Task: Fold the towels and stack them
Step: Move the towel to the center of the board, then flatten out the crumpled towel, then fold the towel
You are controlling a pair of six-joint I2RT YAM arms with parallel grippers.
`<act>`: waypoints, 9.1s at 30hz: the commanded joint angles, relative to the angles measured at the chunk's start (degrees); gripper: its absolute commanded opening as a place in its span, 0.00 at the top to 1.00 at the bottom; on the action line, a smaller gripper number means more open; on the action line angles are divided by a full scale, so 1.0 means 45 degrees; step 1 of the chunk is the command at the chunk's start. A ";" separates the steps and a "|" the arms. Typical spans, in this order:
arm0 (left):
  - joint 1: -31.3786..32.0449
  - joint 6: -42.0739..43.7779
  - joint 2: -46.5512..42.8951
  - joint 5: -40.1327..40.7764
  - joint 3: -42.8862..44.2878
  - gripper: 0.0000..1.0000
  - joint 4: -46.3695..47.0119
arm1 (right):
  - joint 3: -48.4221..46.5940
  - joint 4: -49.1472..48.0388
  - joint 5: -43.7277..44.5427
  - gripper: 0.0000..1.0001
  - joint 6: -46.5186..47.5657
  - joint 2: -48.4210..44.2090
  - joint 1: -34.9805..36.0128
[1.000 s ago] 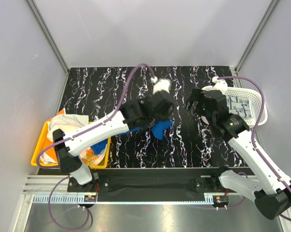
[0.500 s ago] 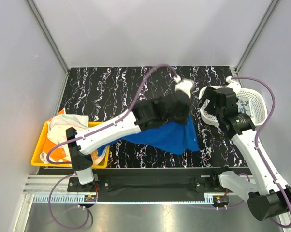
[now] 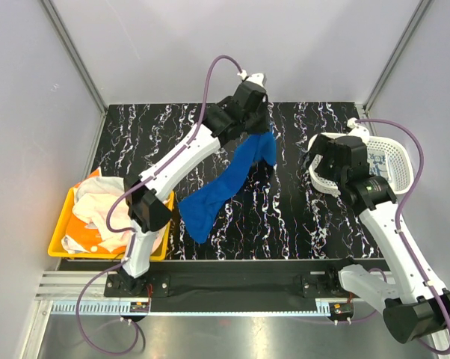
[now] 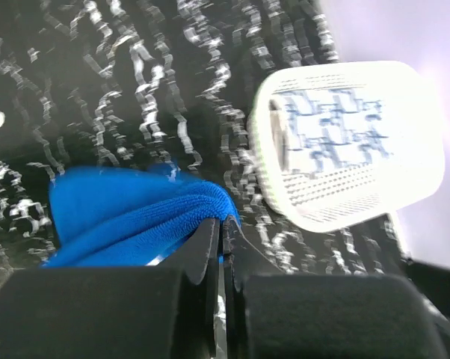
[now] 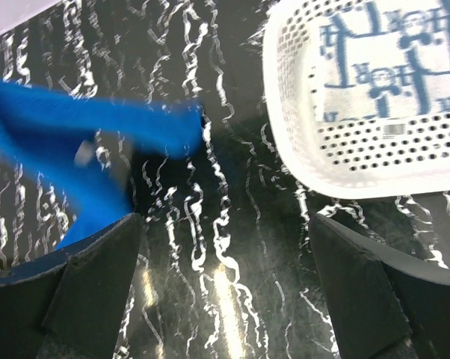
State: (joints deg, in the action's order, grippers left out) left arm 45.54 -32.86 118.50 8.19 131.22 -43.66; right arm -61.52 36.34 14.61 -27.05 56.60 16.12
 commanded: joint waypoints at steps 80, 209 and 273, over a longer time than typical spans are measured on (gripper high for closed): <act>-0.4262 -0.0177 -1.3149 -0.3753 -1.7694 0.40 0.3880 | -0.2853 -0.0594 0.1577 1.00 -0.2019 0.6955 0.9351; 0.1169 0.7790 -1.1881 0.0069 -0.1131 1.00 0.3687 | -1.5572 0.1574 -0.2097 1.00 0.5482 0.2636 0.5656; -0.4417 0.2615 -0.4203 -0.0612 -1.0841 1.00 0.4958 | -0.4437 -0.2040 -0.9263 1.00 0.1284 1.0920 -0.2274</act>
State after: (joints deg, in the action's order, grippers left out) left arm 25.87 -22.68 103.48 -2.55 81.84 -18.44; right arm -82.61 27.90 -26.65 -21.74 111.09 6.24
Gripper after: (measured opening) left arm 0.012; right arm 0.033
